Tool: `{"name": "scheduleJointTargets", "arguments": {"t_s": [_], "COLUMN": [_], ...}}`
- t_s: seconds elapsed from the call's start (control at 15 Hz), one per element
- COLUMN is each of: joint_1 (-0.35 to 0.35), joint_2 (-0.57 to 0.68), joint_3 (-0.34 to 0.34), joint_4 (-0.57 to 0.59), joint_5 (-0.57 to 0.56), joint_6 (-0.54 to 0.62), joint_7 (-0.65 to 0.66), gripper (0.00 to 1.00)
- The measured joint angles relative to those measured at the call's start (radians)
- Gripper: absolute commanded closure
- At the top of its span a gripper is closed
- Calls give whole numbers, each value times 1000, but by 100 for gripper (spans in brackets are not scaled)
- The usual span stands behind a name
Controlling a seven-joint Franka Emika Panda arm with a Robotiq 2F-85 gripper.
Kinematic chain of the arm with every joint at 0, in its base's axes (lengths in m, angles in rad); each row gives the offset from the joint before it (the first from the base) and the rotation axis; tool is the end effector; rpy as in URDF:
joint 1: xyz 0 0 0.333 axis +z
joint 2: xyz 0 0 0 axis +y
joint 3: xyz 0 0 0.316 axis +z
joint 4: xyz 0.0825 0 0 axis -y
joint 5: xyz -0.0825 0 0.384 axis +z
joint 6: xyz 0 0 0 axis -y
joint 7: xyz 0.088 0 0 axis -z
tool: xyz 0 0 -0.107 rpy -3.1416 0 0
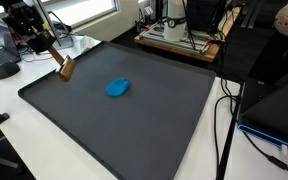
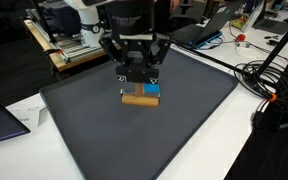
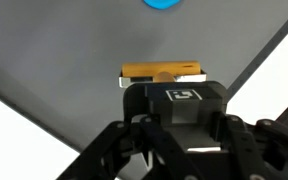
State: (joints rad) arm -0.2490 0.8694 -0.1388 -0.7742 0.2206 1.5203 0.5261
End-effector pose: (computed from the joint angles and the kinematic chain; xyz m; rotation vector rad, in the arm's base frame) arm 0.7255 -0.2206 0.4145 -2.7476 1.2821 0.1942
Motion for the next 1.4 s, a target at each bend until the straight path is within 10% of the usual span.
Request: {"name": "scheduleJointTargets", "arguments": {"t_s": [1.4], "joint_1": [188], "joint_2": [-647], "joint_3": [17], "joint_4": [-935], "joint_5": [-156], "joint_6": [471], "joint_7": [-270], "gripper": [77]}}
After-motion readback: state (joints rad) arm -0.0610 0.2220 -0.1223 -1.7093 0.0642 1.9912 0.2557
